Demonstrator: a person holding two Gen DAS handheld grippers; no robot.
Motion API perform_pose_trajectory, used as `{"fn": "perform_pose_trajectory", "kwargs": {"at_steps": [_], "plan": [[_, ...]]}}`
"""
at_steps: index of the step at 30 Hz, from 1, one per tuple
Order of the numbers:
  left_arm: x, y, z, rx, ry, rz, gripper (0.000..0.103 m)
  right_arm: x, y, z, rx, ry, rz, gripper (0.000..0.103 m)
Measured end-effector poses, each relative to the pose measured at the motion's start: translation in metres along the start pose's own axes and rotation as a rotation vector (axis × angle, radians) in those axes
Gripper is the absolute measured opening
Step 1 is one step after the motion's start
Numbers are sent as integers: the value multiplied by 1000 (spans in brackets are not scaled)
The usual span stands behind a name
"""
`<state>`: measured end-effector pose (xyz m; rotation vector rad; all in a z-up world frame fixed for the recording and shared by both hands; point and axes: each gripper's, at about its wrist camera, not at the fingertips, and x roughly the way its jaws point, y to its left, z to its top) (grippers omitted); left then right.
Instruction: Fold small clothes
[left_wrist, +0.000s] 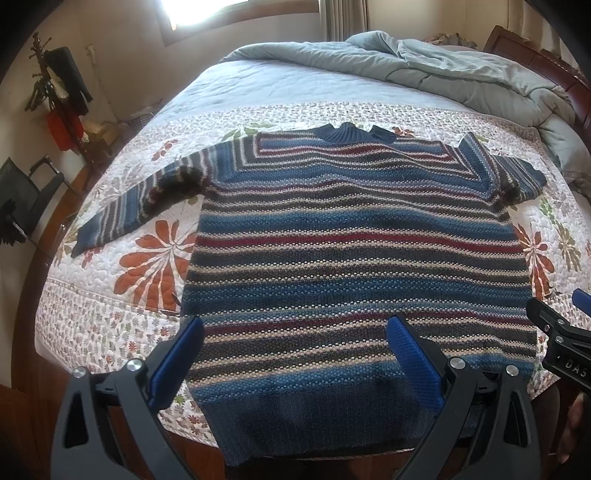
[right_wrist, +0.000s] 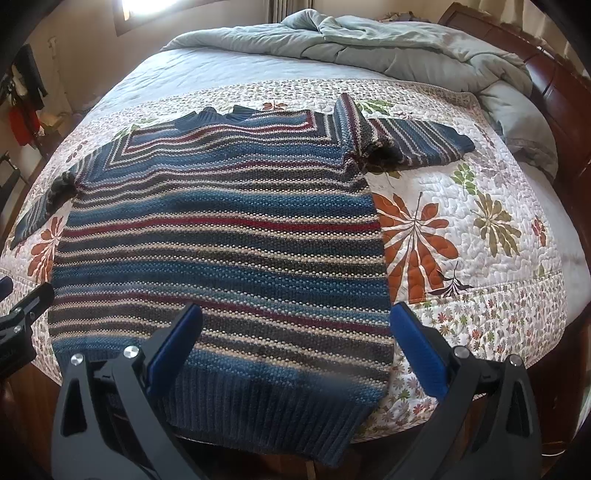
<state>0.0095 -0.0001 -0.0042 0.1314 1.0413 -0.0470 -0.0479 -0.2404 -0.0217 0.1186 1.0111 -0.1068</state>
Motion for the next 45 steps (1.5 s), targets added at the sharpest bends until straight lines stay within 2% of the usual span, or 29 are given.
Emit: {"fn": "perform_pose_trajectory", "kwargs": {"at_steps": [45], "plan": [[18,-2,4,-1,32,4,99,15,-2,5,-12,23,-6,101]]}}
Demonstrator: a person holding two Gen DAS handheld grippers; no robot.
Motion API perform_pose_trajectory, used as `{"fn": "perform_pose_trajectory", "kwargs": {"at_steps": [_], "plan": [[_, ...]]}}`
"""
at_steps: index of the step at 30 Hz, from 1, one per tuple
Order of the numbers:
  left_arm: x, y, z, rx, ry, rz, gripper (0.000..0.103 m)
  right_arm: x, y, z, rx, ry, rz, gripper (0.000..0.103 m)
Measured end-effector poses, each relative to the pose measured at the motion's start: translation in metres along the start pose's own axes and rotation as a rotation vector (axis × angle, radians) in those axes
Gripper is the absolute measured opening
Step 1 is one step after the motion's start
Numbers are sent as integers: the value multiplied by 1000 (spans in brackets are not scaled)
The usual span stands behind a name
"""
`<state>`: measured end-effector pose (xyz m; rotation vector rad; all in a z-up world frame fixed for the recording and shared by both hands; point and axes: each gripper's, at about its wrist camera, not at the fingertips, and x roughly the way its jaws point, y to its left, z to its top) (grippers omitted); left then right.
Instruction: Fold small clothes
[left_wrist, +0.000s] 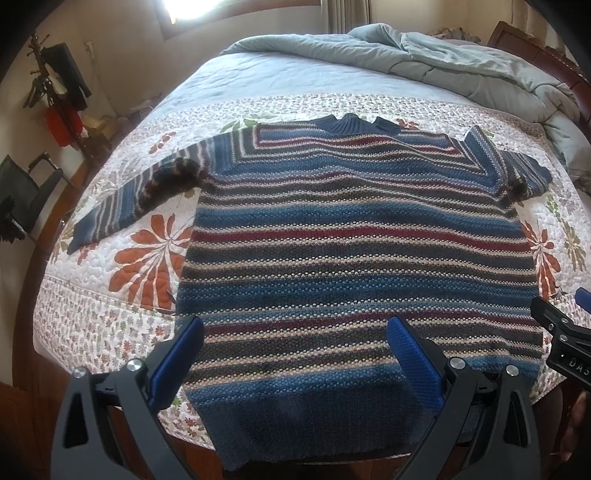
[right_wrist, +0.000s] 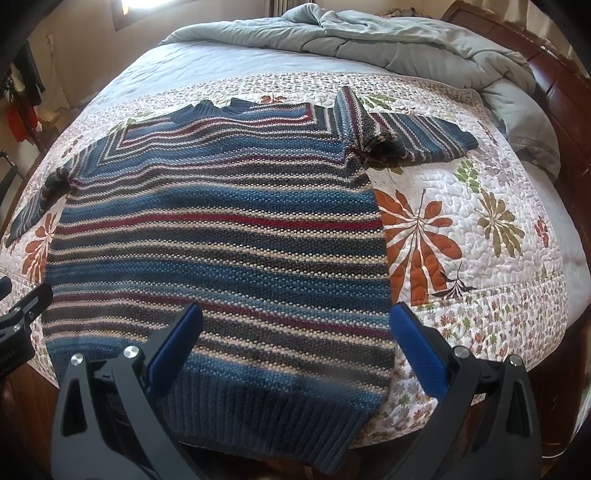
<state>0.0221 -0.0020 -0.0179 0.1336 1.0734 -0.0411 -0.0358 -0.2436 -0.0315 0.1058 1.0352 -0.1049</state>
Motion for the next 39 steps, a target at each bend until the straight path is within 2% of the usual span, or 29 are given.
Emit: {"fn": "perform_pose_trajectory", "kwargs": {"at_steps": [3,7,9,15,20,24,28,31,37,38,39], "plan": [[8,-8,13,-1,5,3,99,10,-9,12,-23,21,-27,101],[28,-25,45,-11,19,-12,99,29,-45,44,2,45,-38,101],[37,-33,66,-23,15,-23,99,44,-71,66,35,59,-36,101],[77,-75,141,-32,-30,18,99,113,-162,141,119,116,-118,101],[122,-125,186,-35,8,-18,100,172,-254,193,287,164,-159,101],[151,-164,200,-23,54,-60,100,210,-295,217,298,218,-213,101],[170,-196,207,-20,78,-77,100,240,-317,224,306,265,-144,101],[179,-217,212,4,79,-68,100,252,-331,229,311,255,-98,101],[179,-216,213,24,63,-39,100,270,-359,245,391,243,-37,100],[179,-212,212,21,61,-27,100,271,-359,247,382,239,-43,97],[179,-207,211,19,63,-22,100,269,-356,249,362,221,-51,81]]}}
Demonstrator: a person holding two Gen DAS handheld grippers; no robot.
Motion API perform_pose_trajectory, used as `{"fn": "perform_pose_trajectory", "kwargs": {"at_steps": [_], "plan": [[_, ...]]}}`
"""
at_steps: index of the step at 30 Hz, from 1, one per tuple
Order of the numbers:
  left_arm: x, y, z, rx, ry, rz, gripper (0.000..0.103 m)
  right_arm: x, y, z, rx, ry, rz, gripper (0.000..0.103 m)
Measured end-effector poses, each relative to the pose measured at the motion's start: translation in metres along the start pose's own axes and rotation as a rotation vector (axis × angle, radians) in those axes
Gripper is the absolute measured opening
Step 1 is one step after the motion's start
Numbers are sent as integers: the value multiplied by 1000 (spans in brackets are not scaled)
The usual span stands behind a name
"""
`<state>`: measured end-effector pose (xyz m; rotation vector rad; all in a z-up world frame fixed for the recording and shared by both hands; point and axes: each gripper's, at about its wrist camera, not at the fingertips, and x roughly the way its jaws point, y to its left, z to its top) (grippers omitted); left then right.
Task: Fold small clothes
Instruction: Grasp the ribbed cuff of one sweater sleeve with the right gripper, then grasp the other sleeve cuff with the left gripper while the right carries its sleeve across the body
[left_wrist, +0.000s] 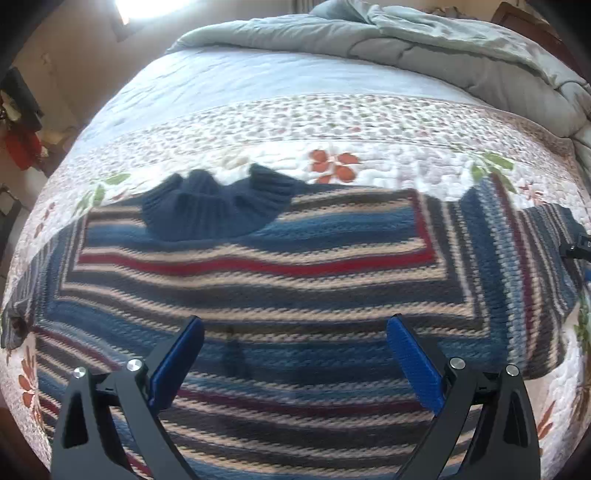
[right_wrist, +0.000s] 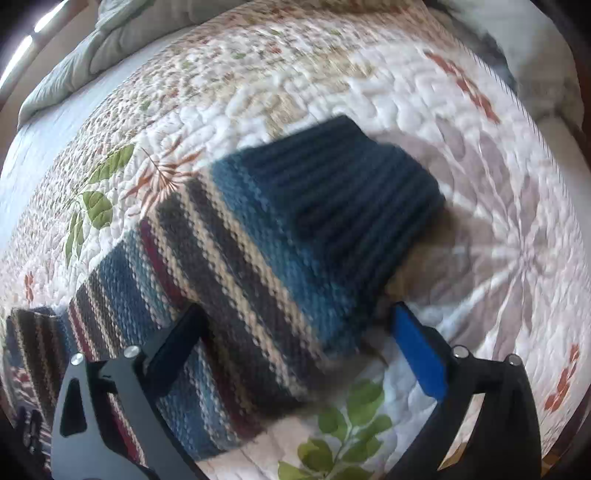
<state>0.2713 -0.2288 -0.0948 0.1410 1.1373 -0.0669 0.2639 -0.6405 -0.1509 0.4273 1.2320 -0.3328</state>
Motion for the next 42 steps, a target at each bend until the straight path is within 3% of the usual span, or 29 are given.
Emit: {"fn": "perform_pose_trajectory", "kwargs": {"at_steps": [1,2,3,4,6,9,12,17,23,26,27,28,33,35,42], "plan": [[1,4,-1,-2,5,5,100,-3,4,0,-9,-14,-5,61],[1,10,-2,-6,10,9,100,-8,7,0,-9,-26,9,52],[1,16,-3,-13,14,12,100,-12,9,2,-8,-37,14,25],[0,23,-4,-21,14,16,100,-16,9,2,-6,-40,36,14],[-4,36,-5,-31,7,23,100,-30,10,2,28,-58,74,12],[-11,58,-10,-41,-1,35,100,-61,22,-4,9,-136,111,12],[-21,86,-16,-62,-11,56,100,-96,55,-20,-62,-191,217,12],[-34,135,-28,-116,-15,83,100,-143,167,-64,-287,-234,389,12],[-43,188,-44,-198,-12,108,100,-147,293,-124,-512,-182,532,12],[-42,205,-51,-222,-3,126,100,-129,345,-154,-594,-80,623,28],[-41,211,-54,-228,1,133,100,-125,353,-160,-600,-53,646,47],[-40,214,-56,-232,6,136,99,-124,358,-168,-598,-31,667,56],[-36,220,-63,-229,12,136,99,-132,331,-182,-548,-1,724,55],[-35,212,-62,-211,8,127,99,-132,308,-181,-502,-4,677,57],[-37,131,-31,-99,-35,79,99,-120,238,-207,-418,10,604,58]]}}
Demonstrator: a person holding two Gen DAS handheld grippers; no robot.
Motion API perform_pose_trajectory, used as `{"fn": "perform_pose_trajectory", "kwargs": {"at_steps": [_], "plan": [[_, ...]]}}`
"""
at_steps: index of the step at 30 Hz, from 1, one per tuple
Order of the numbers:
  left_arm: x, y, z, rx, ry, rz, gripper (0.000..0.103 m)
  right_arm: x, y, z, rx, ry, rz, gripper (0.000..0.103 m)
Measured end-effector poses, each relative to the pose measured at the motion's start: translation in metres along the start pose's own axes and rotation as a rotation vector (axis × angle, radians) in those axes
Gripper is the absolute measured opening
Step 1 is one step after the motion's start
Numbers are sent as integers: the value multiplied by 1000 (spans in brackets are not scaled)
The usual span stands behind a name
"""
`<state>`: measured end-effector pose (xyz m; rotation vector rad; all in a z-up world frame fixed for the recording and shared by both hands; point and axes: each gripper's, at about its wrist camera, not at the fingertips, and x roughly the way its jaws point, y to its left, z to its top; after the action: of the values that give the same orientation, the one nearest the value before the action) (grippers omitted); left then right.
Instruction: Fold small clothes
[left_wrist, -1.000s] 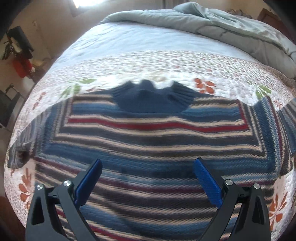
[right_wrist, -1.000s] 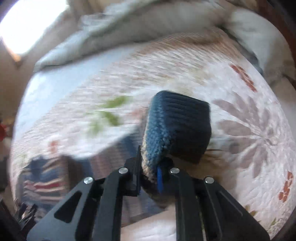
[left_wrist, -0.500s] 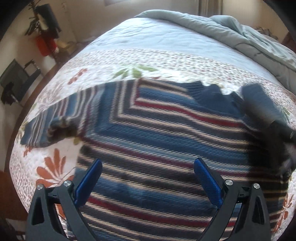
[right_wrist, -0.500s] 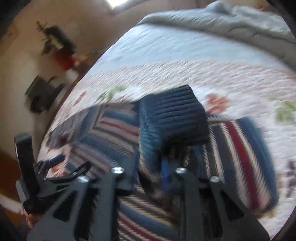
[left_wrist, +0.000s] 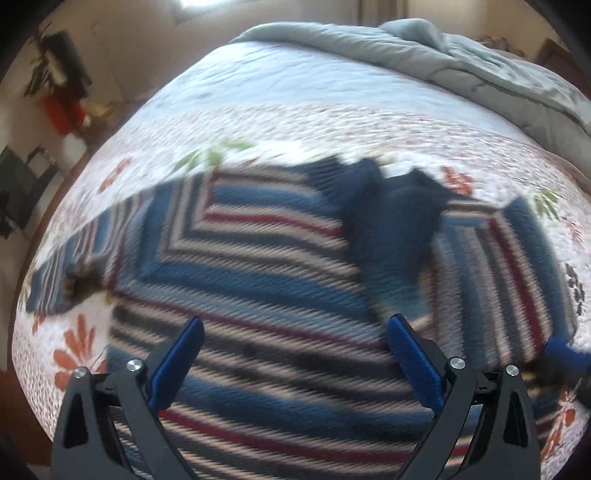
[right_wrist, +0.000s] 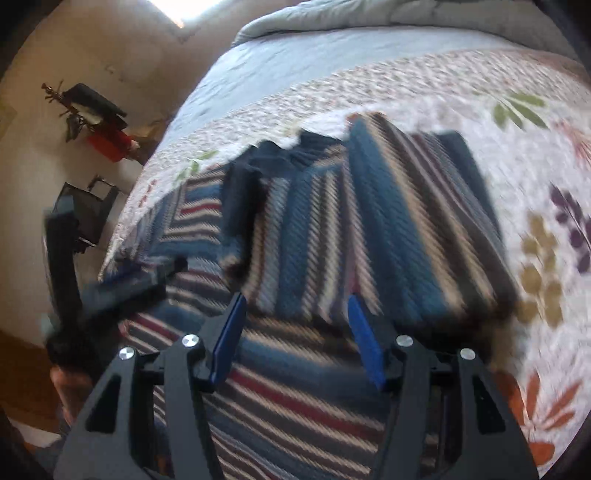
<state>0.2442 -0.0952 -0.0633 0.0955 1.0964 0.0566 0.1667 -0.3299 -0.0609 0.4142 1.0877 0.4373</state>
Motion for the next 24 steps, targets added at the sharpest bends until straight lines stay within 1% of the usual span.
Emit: {"fn": "perform_pose_trajectory", "kwargs": {"at_steps": [2,3,5,6,8,9,10,11,13,14,15,16,17,19,20,21,24], "plan": [[2,-21,10,30,-10,35,100,-3,-3,-15,-15,-4,-38,58],[7,-35,17,51,-12,80,100,-3,-2,-19,-24,-9,-50,58],[18,-51,26,74,-9,149,100,-9,-3,-27,-47,-18,-68,59],[29,-57,33,86,2,202,100,-11,-4,-32,-56,-24,-76,60],[44,-64,36,104,30,229,98,-14,-7,-39,-62,-29,-89,62],[52,-66,37,121,52,222,89,-16,-10,-42,-62,-32,-95,62],[57,-68,37,128,67,210,70,-17,-12,-43,-61,-34,-98,62],[60,-68,37,123,75,188,62,-18,-14,-45,-60,-37,-102,62],[61,-61,37,72,100,79,31,-20,-20,-48,-56,-45,-117,62],[61,-59,38,61,102,69,29,-20,-22,-49,-51,-47,-123,62],[58,-55,40,49,93,65,19,-21,-24,-50,-46,-48,-123,62],[56,-51,41,38,84,53,16,-21,-27,-51,-35,-46,-120,62],[53,-45,42,17,74,28,15,-21,-29,-52,-28,-45,-117,62],[46,-22,47,-54,56,-32,14,-23,-33,-53,-13,-49,-118,62],[40,-6,50,-92,30,-44,14,-23,-35,-54,-9,-51,-119,62],[36,4,52,-115,5,-43,14,-24,-37,-55,-1,-53,-122,62],[19,44,57,-185,-104,3,14,-26,-39,-55,7,-57,-116,63]]}}
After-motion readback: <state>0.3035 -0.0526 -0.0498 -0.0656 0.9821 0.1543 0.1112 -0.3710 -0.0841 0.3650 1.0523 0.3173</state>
